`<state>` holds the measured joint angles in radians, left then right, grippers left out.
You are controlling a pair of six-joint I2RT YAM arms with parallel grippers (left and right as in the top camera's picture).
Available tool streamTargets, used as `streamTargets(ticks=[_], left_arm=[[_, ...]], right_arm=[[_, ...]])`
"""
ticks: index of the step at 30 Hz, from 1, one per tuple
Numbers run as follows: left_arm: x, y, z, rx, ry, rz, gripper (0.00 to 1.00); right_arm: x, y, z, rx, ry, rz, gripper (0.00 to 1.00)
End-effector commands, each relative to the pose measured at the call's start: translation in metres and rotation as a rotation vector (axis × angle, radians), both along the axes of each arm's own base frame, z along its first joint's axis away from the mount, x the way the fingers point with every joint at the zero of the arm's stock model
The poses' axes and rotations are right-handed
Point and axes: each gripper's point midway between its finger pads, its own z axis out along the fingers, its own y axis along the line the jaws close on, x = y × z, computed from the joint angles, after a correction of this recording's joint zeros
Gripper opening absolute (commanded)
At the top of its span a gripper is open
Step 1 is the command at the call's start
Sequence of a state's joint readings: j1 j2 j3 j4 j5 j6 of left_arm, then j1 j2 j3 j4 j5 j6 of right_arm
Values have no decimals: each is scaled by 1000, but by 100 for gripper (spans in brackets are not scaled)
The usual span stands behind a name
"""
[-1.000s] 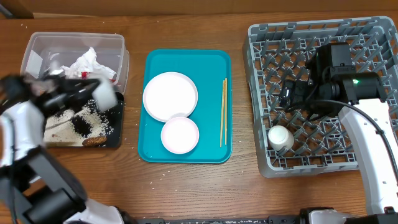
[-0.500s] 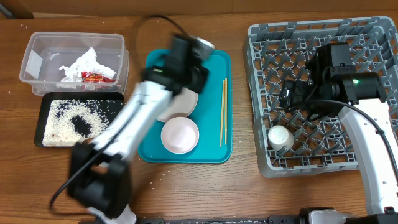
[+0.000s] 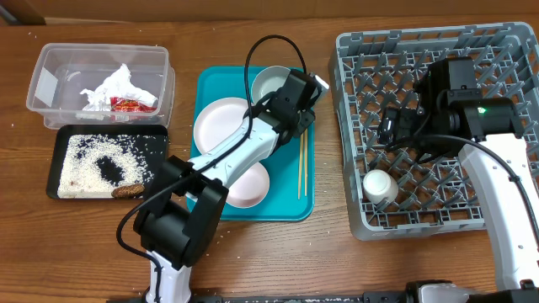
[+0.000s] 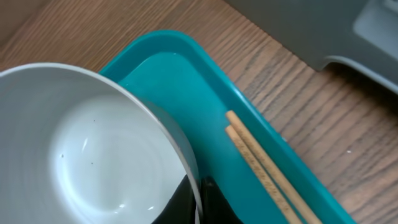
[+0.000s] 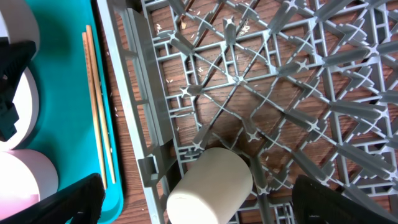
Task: Sort waste into correct bins and load items into the dishwasher
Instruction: 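Set the emptied white bowl back on the teal tray with left gripper, then grasp the pink bowl with right gripper and lift it toward the rack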
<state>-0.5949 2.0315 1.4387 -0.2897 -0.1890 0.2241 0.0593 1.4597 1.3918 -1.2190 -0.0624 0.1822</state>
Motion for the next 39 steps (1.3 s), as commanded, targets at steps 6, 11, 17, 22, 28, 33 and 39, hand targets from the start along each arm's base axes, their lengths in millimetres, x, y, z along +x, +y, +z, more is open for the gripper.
streamTargets(ticks=[6, 11, 17, 22, 28, 33, 39], left_arm=[[-3, 11, -15, 64, 32, 5, 32], [5, 19, -2, -17, 48, 125, 38], [15, 72, 23, -130, 193, 424, 41], [13, 108, 54, -182, 312, 516, 41], [16, 161, 103, -274, 330, 645, 42], [12, 194, 143, -363, 301, 629, 45], [1, 239, 195, -408, 176, 660, 62]], right_arm=[[1, -3, 10, -8, -43, 0, 98], [6, 7, 13, 43, -64, 21, 98], [12, 39, 22, 159, -106, 100, 99], [20, 80, 33, 251, -159, 172, 96], [14, 142, 17, 296, -108, 262, 91], [-3, 206, -17, 298, -22, 394, 86], [-25, 258, -82, 229, 106, 499, 80]])
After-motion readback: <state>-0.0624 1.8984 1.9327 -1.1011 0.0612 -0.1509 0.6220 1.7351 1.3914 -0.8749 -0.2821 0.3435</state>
